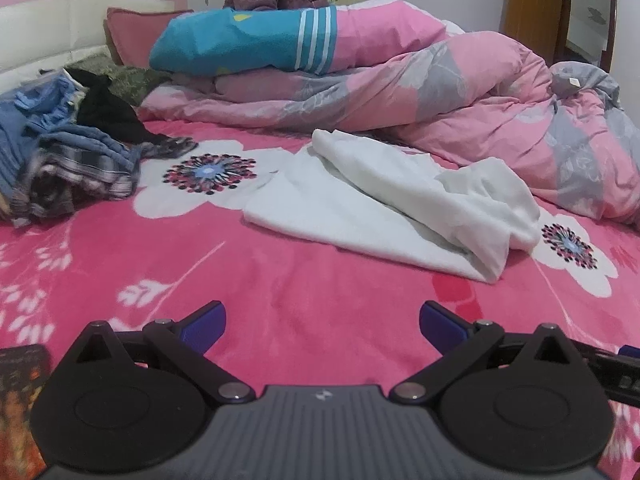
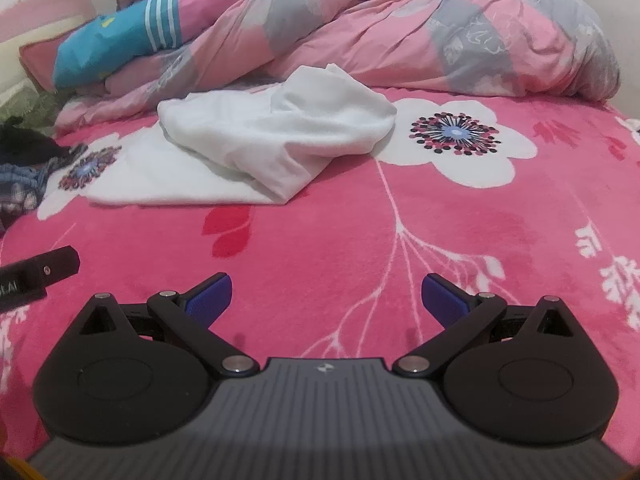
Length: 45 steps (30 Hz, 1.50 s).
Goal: Fold clothes
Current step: 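Grasp the white sweatshirt fabric with both grippers and lift it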
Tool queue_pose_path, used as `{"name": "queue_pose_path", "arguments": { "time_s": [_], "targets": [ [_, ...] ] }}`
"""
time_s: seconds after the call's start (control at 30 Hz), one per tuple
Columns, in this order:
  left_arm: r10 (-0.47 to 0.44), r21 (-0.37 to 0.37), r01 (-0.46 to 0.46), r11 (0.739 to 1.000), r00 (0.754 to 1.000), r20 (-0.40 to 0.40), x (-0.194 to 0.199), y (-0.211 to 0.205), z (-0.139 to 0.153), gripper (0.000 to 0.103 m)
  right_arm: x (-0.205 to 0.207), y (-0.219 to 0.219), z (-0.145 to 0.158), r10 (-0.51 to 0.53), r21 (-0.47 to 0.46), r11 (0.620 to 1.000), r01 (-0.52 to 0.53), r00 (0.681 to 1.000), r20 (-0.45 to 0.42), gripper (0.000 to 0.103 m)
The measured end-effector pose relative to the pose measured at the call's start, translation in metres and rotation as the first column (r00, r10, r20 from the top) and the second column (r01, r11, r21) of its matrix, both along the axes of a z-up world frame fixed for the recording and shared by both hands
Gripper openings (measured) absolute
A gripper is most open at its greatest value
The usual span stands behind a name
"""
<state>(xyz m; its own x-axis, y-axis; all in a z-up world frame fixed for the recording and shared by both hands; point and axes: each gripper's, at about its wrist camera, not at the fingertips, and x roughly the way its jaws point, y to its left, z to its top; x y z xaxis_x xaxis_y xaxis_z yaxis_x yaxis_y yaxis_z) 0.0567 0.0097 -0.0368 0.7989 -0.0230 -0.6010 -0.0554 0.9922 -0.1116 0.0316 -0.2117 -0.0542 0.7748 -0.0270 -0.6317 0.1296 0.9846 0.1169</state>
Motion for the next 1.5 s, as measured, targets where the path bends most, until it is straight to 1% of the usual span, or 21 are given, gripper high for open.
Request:
{"name": "queue_pose_path", "arguments": {
  "time_s": [0.07,0.13,0.27,0.4,0.47,0.5,0.57,0.67,0.77,0.8,0.83,0.87,0.9,0.93,0.97,1.0,1.03,1.13,1.27,1.4,1.5],
  "targets": [
    [-0.003,-0.017,0.003,1.000,1.000,0.005,0.015,0.001,-0.003,0.103,0.005,-0.009,-0.003,0.017,0.018,1.000,-0.018,0.999,0.048,0.102],
    [0.018,-0.014,-0.017,1.000,1.000,0.015,0.031,0.004,-0.004,0.103,0.011,-0.016,-0.002,0.041,0.016,0.999,-0.043,0.993,0.107,0.102],
    [0.082,-0.014,-0.081,0.997,0.996,0.031,0.069,0.011,-0.009,0.103,0.037,-0.019,0.008,0.137,-0.060,0.990,-0.128,0.971,0.194,0.102],
    [0.123,-0.040,-0.122,0.992,0.992,0.027,0.108,0.019,-0.017,0.100,0.080,-0.016,0.020,0.271,-0.071,0.962,-0.262,0.927,0.260,0.102],
    [0.147,-0.048,-0.146,0.988,0.989,0.019,0.125,0.024,-0.022,0.092,0.107,-0.009,0.024,0.330,-0.074,0.944,-0.322,0.902,0.279,0.102],
    [0.160,-0.056,-0.159,0.986,0.987,0.010,0.133,0.027,-0.025,0.089,0.122,-0.003,0.024,0.358,-0.080,0.933,-0.351,0.890,0.283,0.102],
    [0.185,-0.092,-0.186,0.978,0.983,-0.017,0.147,0.035,-0.032,0.081,0.153,0.012,0.020,0.412,-0.100,0.911,-0.401,0.871,0.266,0.102],
    [0.215,-0.111,-0.217,0.970,0.976,-0.031,0.159,0.040,-0.044,0.074,0.200,0.037,0.004,0.479,-0.116,0.878,-0.465,0.855,0.196,0.102],
    [0.235,-0.110,-0.236,0.965,0.972,-0.027,0.165,0.043,-0.050,0.066,0.233,0.056,-0.016,0.523,-0.100,0.852,-0.514,0.843,0.127,0.100],
    [0.237,-0.112,-0.238,0.965,0.971,-0.024,0.165,0.043,-0.050,0.062,0.239,0.060,-0.023,0.528,-0.097,0.849,-0.520,0.843,0.100,0.096],
    [0.237,-0.118,-0.238,0.964,0.971,-0.023,0.165,0.043,-0.049,0.051,0.244,0.065,-0.030,0.527,-0.099,0.849,-0.520,0.847,0.074,0.091],
    [0.231,-0.131,-0.232,0.964,0.973,-0.025,0.164,0.045,-0.049,0.036,0.245,0.067,-0.033,0.523,-0.108,0.850,-0.515,0.850,0.061,0.088],
    [0.218,-0.148,-0.220,0.964,0.975,-0.029,0.164,0.046,-0.049,0.027,0.243,0.069,-0.033,0.517,-0.124,0.853,-0.508,0.854,0.061,0.078],
    [0.203,-0.165,-0.206,0.964,0.979,-0.036,0.164,0.047,-0.049,0.015,0.241,0.068,-0.031,0.511,-0.128,0.856,-0.501,0.857,0.062,0.062],
    [0.190,-0.174,-0.194,0.965,0.981,-0.036,0.162,0.046,-0.048,0.015,0.237,0.065,-0.027,0.502,-0.116,0.862,-0.493,0.862,0.066,0.052],
    [0.183,-0.174,-0.185,0.967,0.983,-0.028,0.160,0.044,-0.047,0.014,0.232,0.061,-0.022,0.491,-0.098,0.870,-0.484,0.868,0.070,0.033],
    [0.175,-0.174,-0.176,0.969,0.984,-0.020,0.157,0.043,-0.045,0.014,0.229,0.056,-0.017,0.483,-0.078,0.875,-0.478,0.873,0.070,0.022],
    [0.146,-0.187,-0.142,0.972,0.989,0.007,0.145,0.037,-0.036,0.013,0.222,0.046,-0.008,0.473,-0.034,0.881,-0.472,0.878,0.068,0.016],
    [0.105,-0.211,-0.093,0.973,0.993,0.046,0.120,0.032,-0.019,0.012,0.209,0.037,0.005,0.470,0.019,0.881,-0.472,0.879,0.077,0.015],
    [0.026,-0.240,-0.006,0.971,0.996,0.083,0.082,0.026,-0.001,0.012,0.175,0.022,0.023,0.464,0.080,0.877,-0.474,0.878,0.122,0.014],
    [-0.045,-0.230,0.073,0.970,0.991,0.122,0.041,0.017,0.011,0.012,0.140,0.003,0.034,0.457,0.137,0.868,-0.477,0.876,0.151,0.014]
  ]
}}
